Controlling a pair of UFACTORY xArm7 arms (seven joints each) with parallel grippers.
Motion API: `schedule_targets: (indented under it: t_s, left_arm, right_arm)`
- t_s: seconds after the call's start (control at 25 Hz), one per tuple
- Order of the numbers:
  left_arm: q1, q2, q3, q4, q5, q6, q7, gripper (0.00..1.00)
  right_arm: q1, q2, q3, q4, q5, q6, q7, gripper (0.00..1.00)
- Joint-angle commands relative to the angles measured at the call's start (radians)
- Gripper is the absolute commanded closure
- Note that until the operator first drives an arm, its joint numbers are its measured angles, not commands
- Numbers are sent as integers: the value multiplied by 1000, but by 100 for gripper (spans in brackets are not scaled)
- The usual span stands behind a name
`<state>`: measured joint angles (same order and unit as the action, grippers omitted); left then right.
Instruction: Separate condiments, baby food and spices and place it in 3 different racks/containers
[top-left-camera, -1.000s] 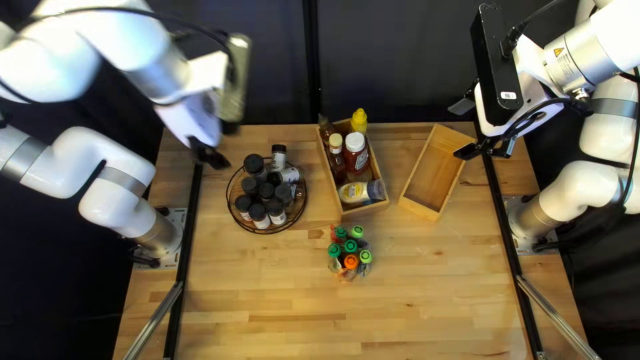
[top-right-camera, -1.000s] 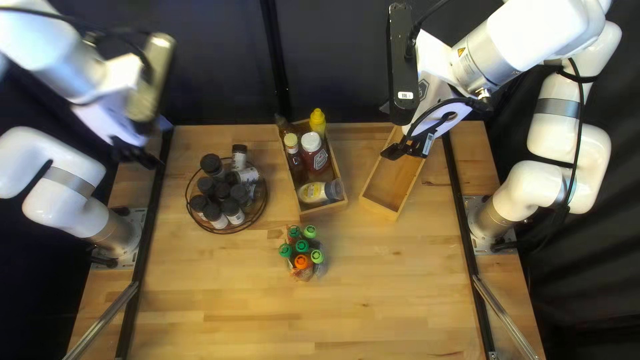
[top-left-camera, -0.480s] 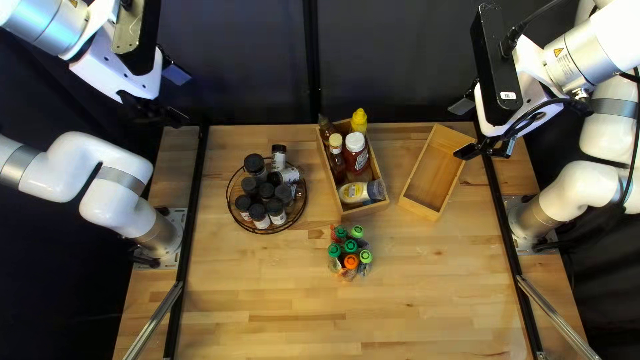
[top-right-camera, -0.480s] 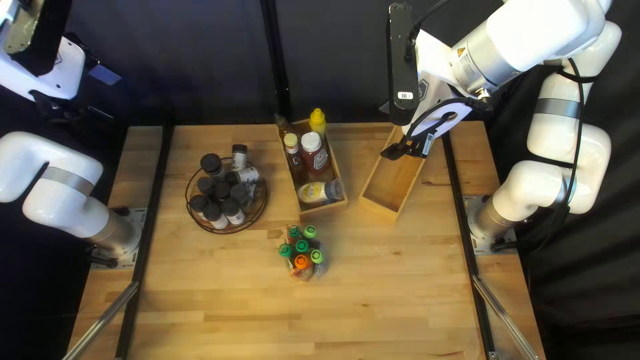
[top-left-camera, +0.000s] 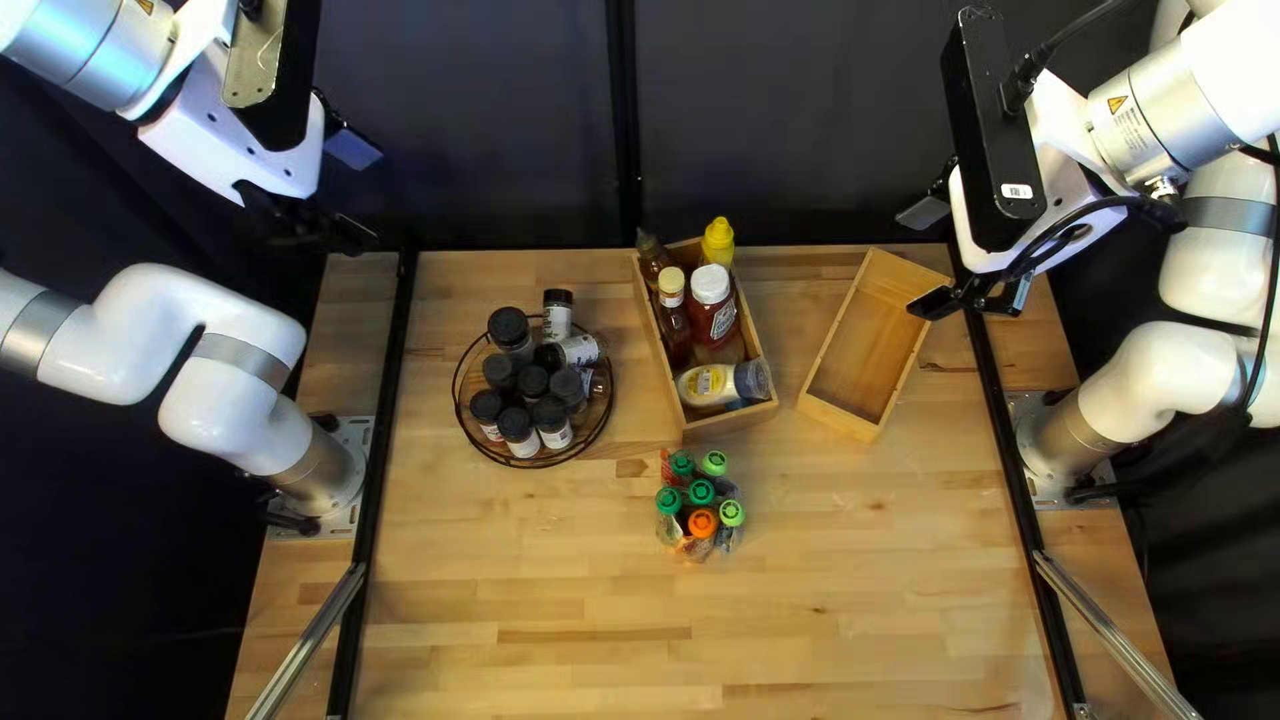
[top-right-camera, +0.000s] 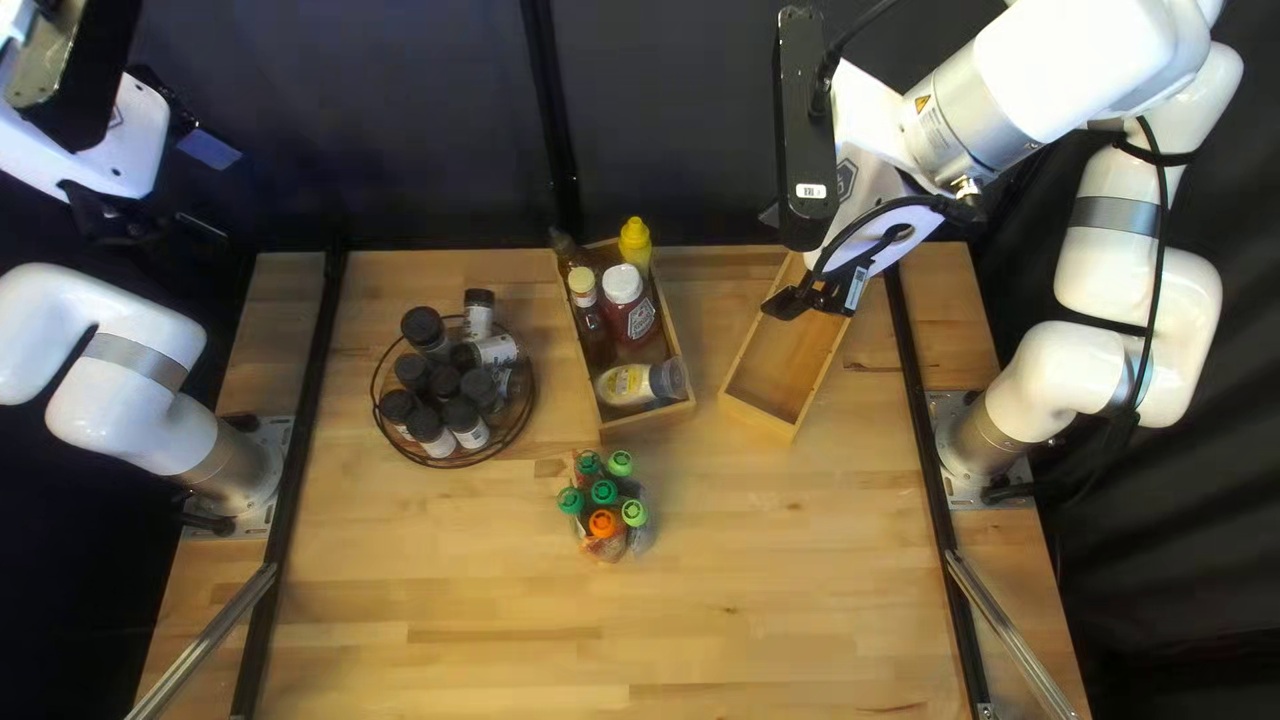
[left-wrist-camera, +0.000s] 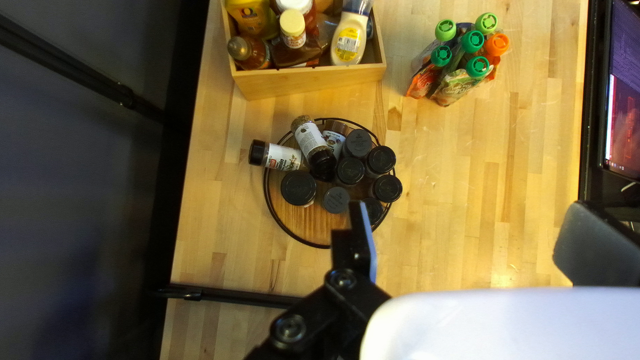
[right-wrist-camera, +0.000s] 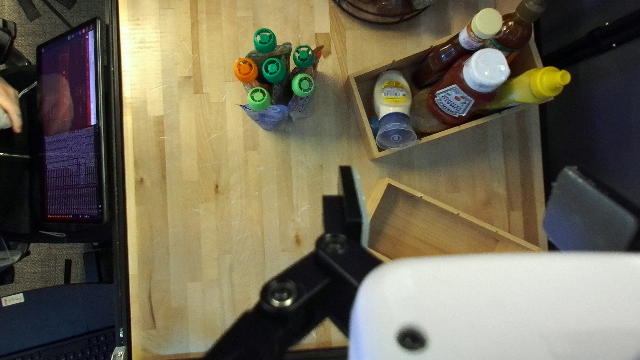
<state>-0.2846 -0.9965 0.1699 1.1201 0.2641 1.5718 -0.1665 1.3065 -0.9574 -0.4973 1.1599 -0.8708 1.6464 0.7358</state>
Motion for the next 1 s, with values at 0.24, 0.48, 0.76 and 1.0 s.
schedule_targets:
  t_s: [0.24,0.48,0.76,1.0]
  left_arm:
    - [0,0,0,0,0,0,0,0]
    - [0,0,0,0,0,0,0,0]
    - [0,0,0,0,0,0,0,0]
    - [0,0,0,0,0,0,0,0]
  right_arm:
    - [39,70,-58,-44,-89,-141,57,0]
    - [110,258,-156,-37,-141,-264,146,0]
    - [249,500,-405,-3,-26,-431,190,0]
    - [455,569,-723,-23,148,-593,-13,0]
